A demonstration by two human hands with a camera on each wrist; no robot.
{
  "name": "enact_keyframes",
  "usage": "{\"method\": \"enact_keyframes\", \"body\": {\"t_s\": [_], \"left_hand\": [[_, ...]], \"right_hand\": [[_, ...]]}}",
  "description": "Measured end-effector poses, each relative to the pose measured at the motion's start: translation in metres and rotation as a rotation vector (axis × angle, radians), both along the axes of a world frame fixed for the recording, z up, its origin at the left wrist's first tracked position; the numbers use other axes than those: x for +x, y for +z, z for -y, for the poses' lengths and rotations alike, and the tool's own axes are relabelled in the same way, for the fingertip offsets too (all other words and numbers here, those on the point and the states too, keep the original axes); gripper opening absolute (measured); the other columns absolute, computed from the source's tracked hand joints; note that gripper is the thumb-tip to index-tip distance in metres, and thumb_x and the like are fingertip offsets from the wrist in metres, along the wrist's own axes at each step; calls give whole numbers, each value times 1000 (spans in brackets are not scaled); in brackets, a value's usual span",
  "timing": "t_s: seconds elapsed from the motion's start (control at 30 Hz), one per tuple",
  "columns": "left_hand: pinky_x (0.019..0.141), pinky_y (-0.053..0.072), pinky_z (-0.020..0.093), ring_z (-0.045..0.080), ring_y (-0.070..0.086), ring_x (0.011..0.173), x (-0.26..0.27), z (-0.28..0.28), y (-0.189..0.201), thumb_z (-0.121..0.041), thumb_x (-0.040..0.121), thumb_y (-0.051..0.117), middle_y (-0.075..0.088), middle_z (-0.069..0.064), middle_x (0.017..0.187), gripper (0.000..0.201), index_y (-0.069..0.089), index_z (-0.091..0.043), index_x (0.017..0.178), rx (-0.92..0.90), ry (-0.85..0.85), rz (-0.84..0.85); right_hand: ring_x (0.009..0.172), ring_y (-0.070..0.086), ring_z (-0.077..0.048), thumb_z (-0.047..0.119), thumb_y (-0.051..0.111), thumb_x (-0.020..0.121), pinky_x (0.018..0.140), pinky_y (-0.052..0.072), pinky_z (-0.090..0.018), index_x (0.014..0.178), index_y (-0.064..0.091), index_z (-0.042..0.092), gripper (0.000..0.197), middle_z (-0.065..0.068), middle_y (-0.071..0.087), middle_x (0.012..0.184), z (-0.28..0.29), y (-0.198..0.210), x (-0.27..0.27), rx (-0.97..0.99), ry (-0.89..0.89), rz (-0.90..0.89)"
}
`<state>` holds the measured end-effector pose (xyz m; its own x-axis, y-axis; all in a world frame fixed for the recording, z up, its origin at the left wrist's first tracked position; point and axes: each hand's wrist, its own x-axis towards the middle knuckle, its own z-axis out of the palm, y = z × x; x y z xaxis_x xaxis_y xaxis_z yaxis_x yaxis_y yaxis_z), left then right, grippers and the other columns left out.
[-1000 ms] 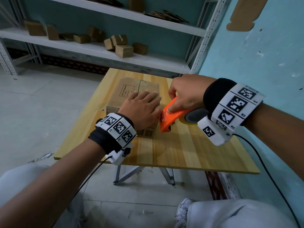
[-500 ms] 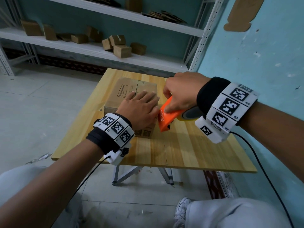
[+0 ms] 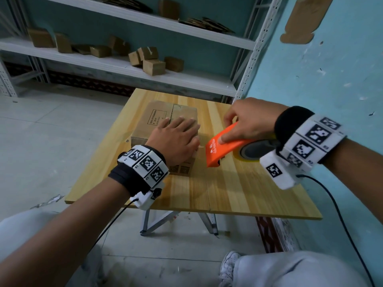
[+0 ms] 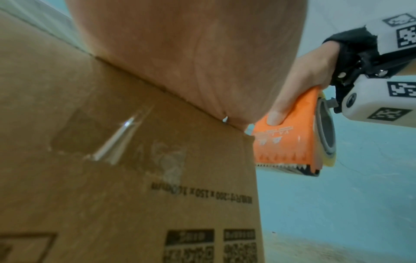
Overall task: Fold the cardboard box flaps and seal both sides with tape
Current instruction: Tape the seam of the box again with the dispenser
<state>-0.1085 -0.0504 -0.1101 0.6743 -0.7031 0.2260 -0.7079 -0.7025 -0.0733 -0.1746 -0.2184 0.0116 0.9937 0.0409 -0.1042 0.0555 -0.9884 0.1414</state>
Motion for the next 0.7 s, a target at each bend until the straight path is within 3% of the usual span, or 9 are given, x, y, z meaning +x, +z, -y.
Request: {"method": "enact_keyframes", "body": {"t_s": [0.23, 0.53, 0.7], "left_hand": [[117, 17, 48, 23, 13, 147, 2, 0, -1, -50, 78, -16, 15, 2, 159, 86, 17, -20, 151, 14, -7, -23], [116, 18, 46, 21, 17, 146, 1, 0, -1, -48, 79, -13, 19, 1, 158, 83, 19, -20, 150, -10, -3, -10], [116, 18, 46, 22, 16, 146, 1, 0, -1, -49, 79, -15, 18, 2, 158, 84, 18, -19, 150, 2, -7, -9]], "right_hand": [[78, 57, -10, 58, 67, 80, 60, 40, -25, 85, 69, 24, 34, 2, 66, 88, 16, -1, -9, 118, -71, -45], [70, 59, -14, 56, 68, 80, 59, 39, -24, 80, 70, 20, 36, 2, 64, 75, 24, 1, -12, 248, -106, -79], [72, 62, -13, 59, 68, 78, 61, 42, -24, 82, 71, 22, 37, 3, 65, 79, 33, 2, -16, 305, -107, -68]]}}
